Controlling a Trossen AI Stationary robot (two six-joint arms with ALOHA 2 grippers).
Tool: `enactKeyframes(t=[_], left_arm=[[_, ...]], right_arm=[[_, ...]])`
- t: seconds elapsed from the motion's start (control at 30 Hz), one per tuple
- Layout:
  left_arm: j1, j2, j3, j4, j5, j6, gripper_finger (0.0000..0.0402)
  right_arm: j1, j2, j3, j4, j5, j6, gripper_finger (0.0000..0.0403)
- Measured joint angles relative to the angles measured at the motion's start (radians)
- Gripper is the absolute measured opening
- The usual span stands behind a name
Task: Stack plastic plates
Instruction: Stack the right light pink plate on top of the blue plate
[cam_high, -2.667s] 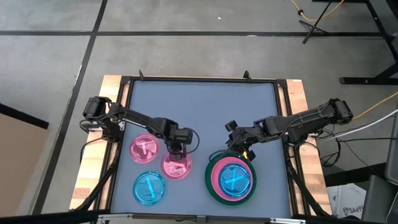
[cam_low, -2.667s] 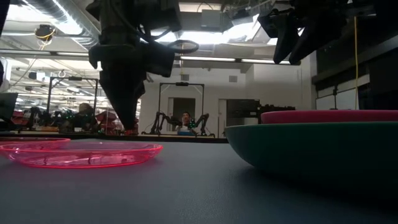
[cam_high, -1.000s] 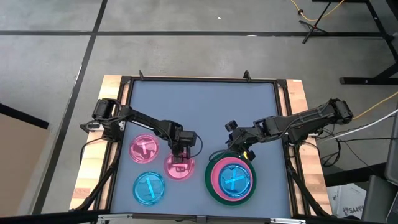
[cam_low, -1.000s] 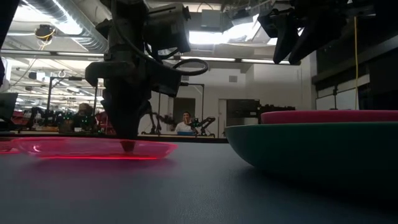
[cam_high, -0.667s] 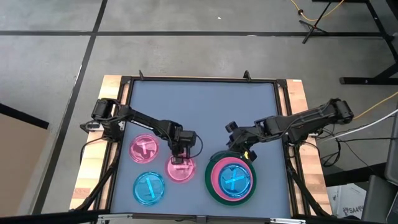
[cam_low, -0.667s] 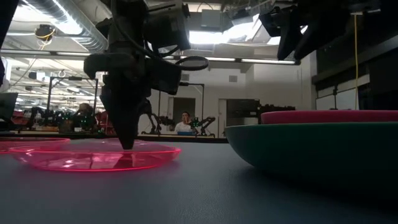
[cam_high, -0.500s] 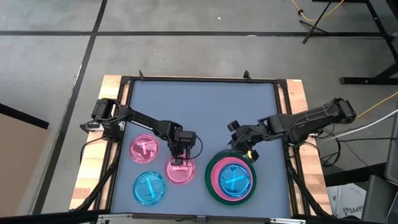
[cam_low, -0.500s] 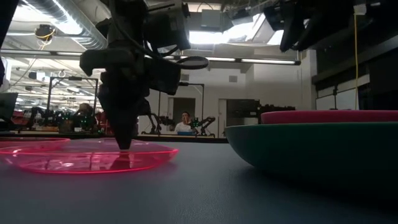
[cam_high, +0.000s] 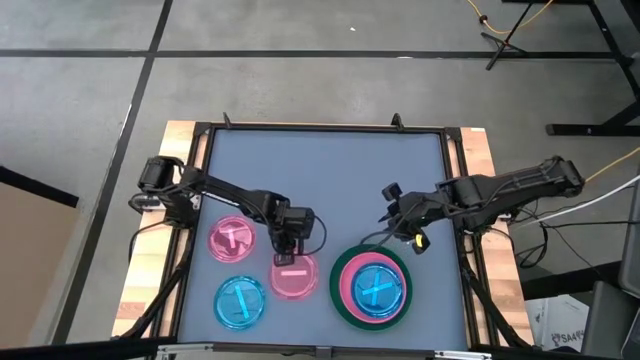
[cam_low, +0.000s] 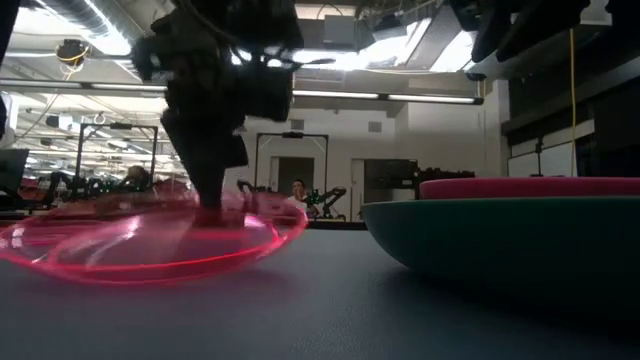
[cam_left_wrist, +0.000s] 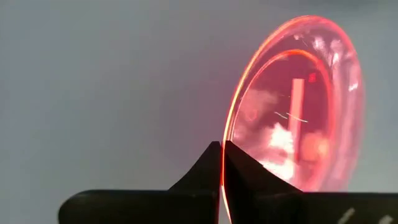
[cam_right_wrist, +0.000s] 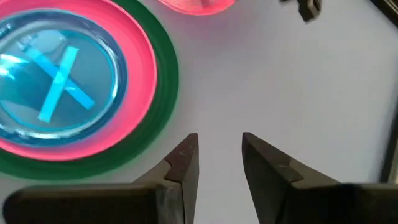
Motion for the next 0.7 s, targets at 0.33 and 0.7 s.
enactKeyframes(t=[0.33,0.7], left_arm=[[-0.011,-0.086,0.000,0.054,0.131,-0.054,0.0001],[-0.042,-0.089,0.000,0.273,0.194,-0.210,0.0001]], right_arm=[[0.000,-0.048,0.000,0.002,0.009,0.009,0.0113],[0.000,-0.049,0.000,0.009,0.008,0.013,0.0113]])
